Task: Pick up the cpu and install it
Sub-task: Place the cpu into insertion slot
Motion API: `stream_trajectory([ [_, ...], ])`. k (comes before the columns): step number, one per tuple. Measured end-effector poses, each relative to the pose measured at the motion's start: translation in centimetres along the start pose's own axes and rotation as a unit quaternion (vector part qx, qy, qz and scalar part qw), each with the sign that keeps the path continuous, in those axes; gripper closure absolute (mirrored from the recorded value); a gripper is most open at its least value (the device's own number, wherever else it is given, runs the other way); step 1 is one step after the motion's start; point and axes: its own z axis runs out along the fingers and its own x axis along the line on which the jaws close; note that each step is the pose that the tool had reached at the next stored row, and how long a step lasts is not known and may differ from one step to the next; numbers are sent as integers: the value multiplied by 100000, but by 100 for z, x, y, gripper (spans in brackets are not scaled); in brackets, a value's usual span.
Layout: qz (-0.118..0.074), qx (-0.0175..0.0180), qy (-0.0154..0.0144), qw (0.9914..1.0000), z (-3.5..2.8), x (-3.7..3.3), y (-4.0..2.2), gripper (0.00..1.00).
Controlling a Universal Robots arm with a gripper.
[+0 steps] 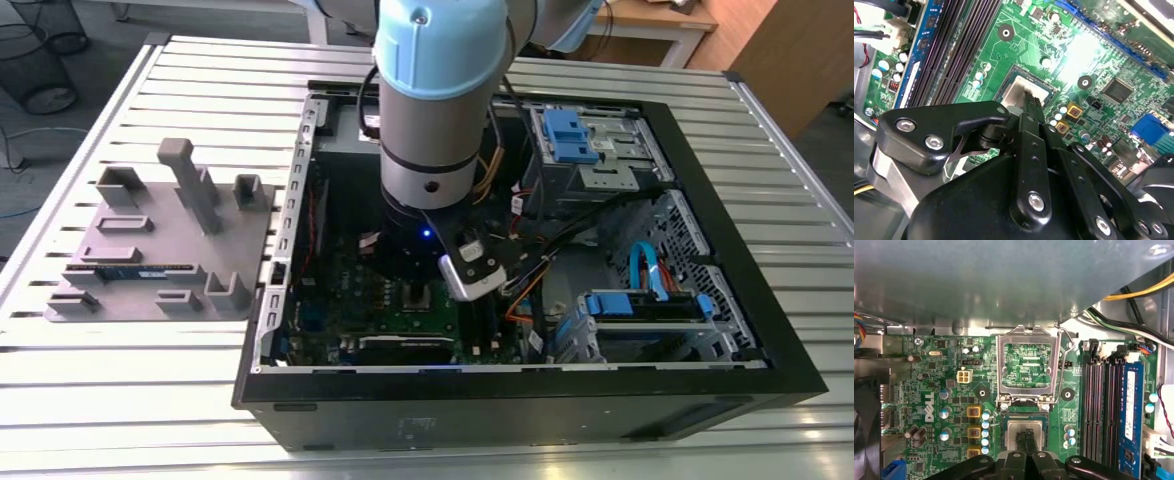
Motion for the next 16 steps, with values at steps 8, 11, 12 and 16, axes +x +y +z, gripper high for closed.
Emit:
stream_trajectory([
  [8,68,39,13,100000,-10,0,-1,89],
  [11,69,12,0,100000,-11,0,0,89],
  [12,67,19,4,100000,-48,0,-1,89],
  [16,69,17,6,100000,-86,-1,-2,89],
])
